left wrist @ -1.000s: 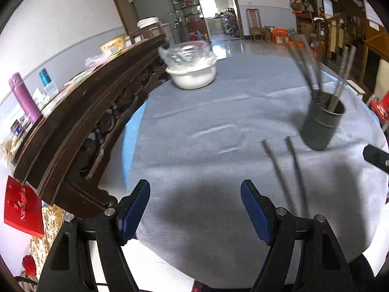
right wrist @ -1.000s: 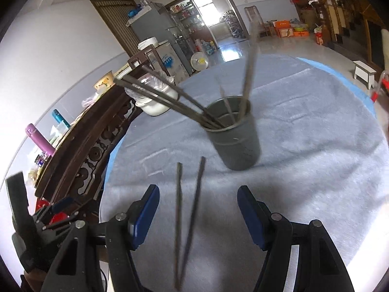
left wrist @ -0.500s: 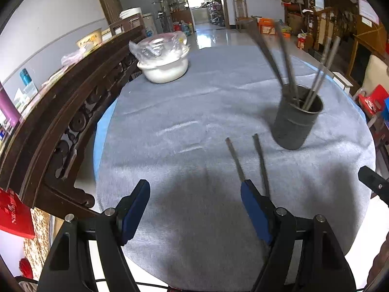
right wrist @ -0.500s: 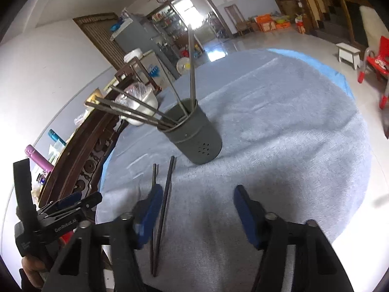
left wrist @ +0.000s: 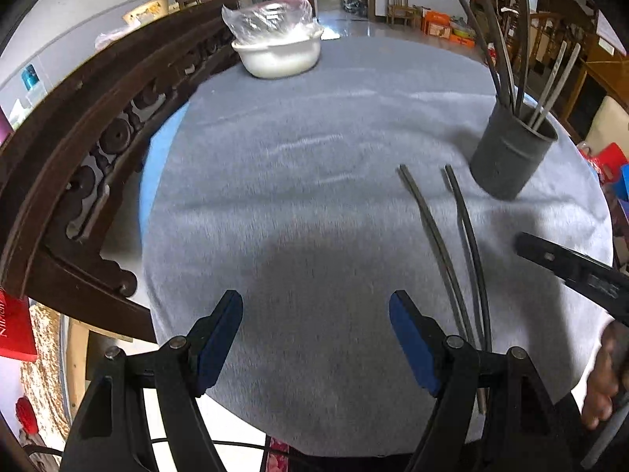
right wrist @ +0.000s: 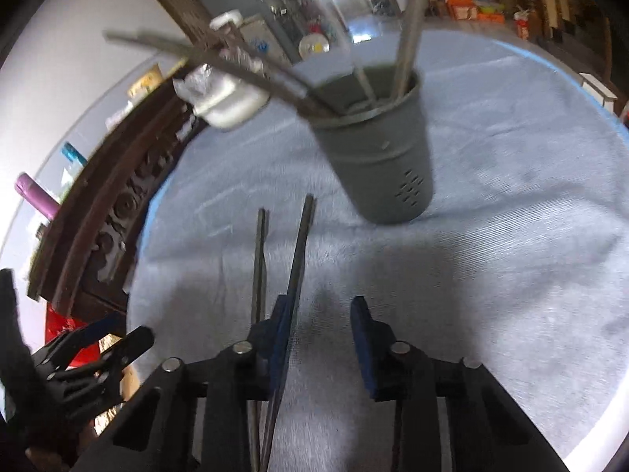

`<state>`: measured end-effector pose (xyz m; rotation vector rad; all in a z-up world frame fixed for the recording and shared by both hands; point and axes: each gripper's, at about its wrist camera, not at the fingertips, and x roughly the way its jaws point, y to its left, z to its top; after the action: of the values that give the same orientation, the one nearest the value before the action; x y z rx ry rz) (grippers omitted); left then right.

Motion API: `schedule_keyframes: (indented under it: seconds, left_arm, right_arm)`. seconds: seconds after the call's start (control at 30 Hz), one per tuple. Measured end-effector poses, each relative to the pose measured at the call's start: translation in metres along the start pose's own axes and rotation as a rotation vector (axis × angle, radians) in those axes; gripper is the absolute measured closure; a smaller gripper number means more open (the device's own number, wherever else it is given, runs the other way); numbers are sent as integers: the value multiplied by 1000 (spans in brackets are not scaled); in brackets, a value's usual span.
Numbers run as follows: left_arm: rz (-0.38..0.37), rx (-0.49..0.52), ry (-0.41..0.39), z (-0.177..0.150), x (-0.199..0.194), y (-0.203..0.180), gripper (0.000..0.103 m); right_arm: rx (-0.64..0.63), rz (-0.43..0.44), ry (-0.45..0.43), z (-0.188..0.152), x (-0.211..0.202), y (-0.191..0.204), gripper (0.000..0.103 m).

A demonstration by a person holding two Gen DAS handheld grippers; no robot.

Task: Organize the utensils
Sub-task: 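Close the right tool on a dark utensil while the left tool approaches the other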

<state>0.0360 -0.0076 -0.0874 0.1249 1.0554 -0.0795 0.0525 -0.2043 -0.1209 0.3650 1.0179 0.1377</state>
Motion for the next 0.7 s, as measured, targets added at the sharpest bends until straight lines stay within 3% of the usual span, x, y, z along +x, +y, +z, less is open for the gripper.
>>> schedule_keyframes:
  seconds: [0.37, 0.7]
  left_arm:
    - [-27, -11, 41, -7, 9, 2, 25]
    - [-25, -8, 49, -1, 11, -2, 25]
  right_arm:
    - [-42, 21, 83, 0, 33, 15, 79]
    - [-83, 12, 85, 0, 36, 18, 92]
